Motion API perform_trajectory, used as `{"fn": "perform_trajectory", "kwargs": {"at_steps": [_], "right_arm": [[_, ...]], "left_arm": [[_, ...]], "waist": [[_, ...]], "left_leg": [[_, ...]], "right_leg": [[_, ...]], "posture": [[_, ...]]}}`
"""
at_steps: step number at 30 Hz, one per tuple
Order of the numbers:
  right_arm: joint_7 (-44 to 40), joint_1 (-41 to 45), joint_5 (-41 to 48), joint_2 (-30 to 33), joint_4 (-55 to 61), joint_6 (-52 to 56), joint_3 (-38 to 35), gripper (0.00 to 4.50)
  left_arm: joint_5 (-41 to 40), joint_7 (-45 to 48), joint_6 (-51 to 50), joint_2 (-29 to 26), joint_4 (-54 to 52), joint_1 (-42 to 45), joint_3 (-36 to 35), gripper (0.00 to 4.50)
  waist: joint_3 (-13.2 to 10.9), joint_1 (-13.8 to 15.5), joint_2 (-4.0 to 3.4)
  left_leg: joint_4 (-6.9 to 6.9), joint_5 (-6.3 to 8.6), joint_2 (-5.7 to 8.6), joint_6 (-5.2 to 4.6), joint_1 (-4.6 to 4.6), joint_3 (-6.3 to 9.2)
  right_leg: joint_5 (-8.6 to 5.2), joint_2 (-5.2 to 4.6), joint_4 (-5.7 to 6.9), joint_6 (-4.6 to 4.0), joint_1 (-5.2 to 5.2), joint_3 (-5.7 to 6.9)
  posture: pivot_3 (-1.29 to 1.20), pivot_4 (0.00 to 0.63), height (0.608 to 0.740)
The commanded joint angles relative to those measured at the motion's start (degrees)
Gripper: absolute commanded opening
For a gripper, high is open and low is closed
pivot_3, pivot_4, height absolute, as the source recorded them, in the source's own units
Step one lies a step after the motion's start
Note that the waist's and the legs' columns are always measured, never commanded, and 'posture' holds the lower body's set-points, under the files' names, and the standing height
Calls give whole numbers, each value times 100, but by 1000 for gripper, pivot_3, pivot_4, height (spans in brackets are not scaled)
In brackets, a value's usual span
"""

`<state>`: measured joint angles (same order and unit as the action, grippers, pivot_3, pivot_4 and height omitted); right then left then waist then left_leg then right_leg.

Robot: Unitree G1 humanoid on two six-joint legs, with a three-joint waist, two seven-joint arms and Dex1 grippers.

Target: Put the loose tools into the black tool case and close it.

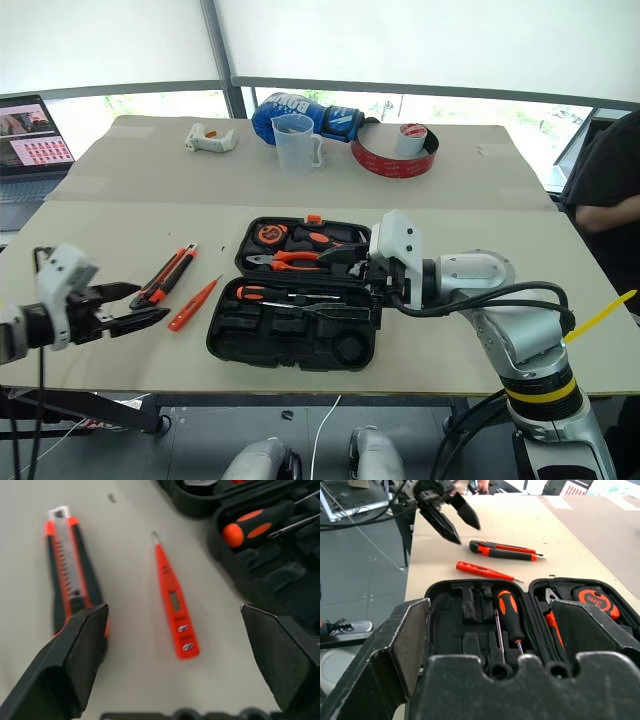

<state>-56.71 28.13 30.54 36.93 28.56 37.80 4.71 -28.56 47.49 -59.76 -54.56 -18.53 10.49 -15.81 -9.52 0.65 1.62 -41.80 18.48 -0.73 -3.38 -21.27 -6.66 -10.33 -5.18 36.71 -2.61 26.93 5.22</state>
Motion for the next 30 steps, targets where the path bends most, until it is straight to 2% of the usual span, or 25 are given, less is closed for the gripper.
{"fn": "perform_trajectory", "kwargs": {"at_steps": [1, 4, 7, 12, 16, 17, 20, 23, 26, 30], "right_arm": [[210, -50, 80, 50, 373, 4, -103, 4473], [331, -101, 89, 88, 459, 41, -109, 4473], [418, -139, 110, 143, 524, 79, -140, 4500], [456, -240, 207, 272, 660, 142, -206, 4500], [417, -297, 396, 418, 734, 262, -278, 4500], [378, -317, 469, 484, 751, 313, -300, 4500], [272, -393, 639, 682, 789, 409, -340, 4500], [141, -526, 742, 883, 849, 422, -350, 4500], [131, -654, 711, 985, 906, 327, -325, 4500], [161, -778, 704, 1007, 948, 263, -329, 4500]], "left_arm": [[266, -488, -515, 7, 225, 516, 702, 4500], [500, -572, -305, 109, 560, 775, 1248, 4500], [768, -682, -108, 211, 895, 909, 1692, 3864], [834, -586, 19, 429, 1142, 935, 1888, 1960], [742, -592, 196, 554, 1377, 930, 1485, 580], [698, -579, 231, 561, 1468, 989, 1320, 440], [535, -392, 373, 525, 1503, 1154, 991, 440], [369, 592, 1282, 125, 1249, 1370, 943, 440], [311, 2025, 2288, -331, 1091, 1617, 1293, 440], [658, 3027, 3081, -402, 1423, 2176, 2069, 440]], "waist": [[0, -36, 1], [-1, -48, 2], [-1, -28, 2], [0, 34, -1], [2, 47, -5], [2, 58, -5], [1, 60, -4], [-9, 55, 12], [-20, 61, 34], [-18, 67, 16]], "left_leg": [[0, 0, 0, 0, 0, -1], [0, -3, -2, 3, 3, -3], [0, -5, -2, 6, 5, -3], [0, -8, -2, 11, 16, 4], [0, -6, -1, 9, 25, 10], [0, -6, -1, 9, 25, 11], [-1, -7, -2, 8, 22, 17], [-1, -7, -3, 8, 13, 18], [-2, -8, -4, 12, -8, 23], [-1, -7, -2, 10, -8, 20]], "right_leg": [[0, 5, 0, 0, 1, 3], [-4, 8, 1, 2, 0, 4], [-9, 8, 4, 7, 0, 4], [-28, -4, 3, 36, -17, 4], [-29, -11, -1, 37, -31, 4], [-29, -12, -2, 37, -32, 6], [-29, -12, -4, 37, -32, 12], [-29, -11, -6, 37, -24, 15], [-30, -10, -7, 26, -5, 27], [-13, -13, -21, -4, -10, 26]], "posture": [[0, 150, 714], [0, 150, 714], [0, 150, 714], [0, 150, 714], [0, 150, 714], [0, 150, 714], [0, 150, 714], [0, 150, 714], [0, 150, 714], [0, 150, 714]]}}
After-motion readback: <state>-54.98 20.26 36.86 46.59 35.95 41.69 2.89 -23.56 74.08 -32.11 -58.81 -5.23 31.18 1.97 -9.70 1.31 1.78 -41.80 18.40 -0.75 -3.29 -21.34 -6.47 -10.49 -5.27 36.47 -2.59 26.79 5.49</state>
